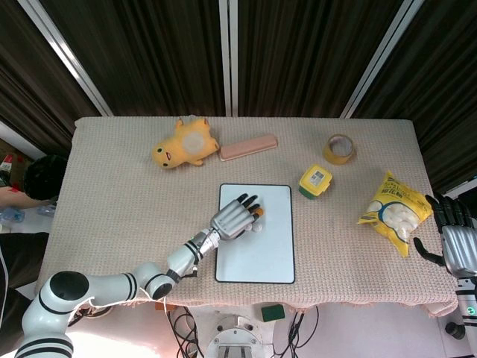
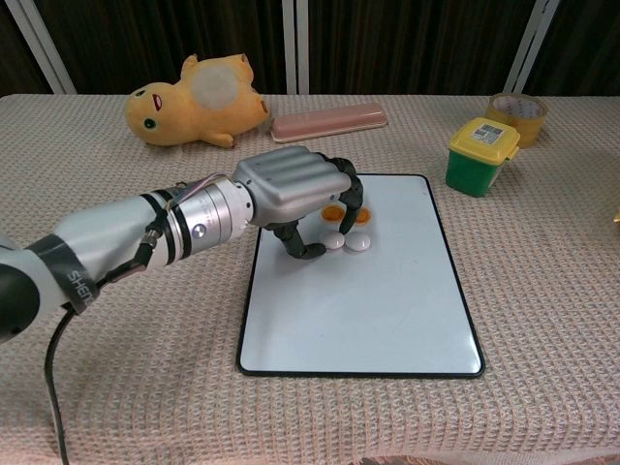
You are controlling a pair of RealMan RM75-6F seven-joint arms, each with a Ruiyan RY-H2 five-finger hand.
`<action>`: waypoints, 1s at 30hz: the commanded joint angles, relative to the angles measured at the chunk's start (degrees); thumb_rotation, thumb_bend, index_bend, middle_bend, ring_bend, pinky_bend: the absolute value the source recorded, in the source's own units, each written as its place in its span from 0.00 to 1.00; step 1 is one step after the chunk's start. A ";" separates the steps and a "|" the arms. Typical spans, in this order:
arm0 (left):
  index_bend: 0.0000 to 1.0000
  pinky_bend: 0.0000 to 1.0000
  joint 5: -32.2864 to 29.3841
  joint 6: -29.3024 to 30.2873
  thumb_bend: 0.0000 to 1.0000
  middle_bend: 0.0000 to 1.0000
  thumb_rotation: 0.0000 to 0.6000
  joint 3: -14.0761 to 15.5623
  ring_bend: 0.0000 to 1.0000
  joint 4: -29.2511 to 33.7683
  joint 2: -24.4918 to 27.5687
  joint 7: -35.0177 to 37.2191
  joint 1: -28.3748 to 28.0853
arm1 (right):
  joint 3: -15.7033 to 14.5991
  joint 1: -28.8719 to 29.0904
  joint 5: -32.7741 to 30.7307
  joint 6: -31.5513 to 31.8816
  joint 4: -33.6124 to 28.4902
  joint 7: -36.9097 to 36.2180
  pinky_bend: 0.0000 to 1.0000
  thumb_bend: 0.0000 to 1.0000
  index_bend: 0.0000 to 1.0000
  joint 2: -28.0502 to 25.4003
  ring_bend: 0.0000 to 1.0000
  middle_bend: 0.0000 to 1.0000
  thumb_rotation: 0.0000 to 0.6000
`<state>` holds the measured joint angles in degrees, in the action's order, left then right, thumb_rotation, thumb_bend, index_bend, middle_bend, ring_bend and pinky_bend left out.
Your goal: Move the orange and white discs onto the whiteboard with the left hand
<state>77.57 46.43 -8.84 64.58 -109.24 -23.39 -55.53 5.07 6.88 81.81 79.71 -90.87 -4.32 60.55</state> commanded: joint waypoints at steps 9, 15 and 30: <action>0.51 0.17 -0.22 0.34 0.31 0.22 1.00 0.23 0.09 -0.36 -0.07 0.26 -0.17 | 0.00 -0.01 0.00 -0.01 0.10 -0.05 0.00 0.32 0.00 0.06 0.00 0.00 1.00; 0.50 0.17 0.01 0.36 0.31 0.22 1.00 0.52 0.09 -0.25 0.01 0.55 -0.36 | -0.02 0.04 0.13 -0.02 0.01 0.04 0.00 0.32 0.00 0.09 0.00 0.00 1.00; 0.35 0.17 -0.99 -0.86 0.31 0.21 1.00 0.77 0.09 1.17 1.42 0.26 -0.72 | 0.03 -0.01 0.17 0.24 -0.48 0.59 0.00 0.32 0.00 -0.11 0.00 0.00 1.00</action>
<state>76.64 45.59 -8.04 65.69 -107.87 -23.10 -56.25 5.10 6.87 81.99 79.94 -91.35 -3.71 60.45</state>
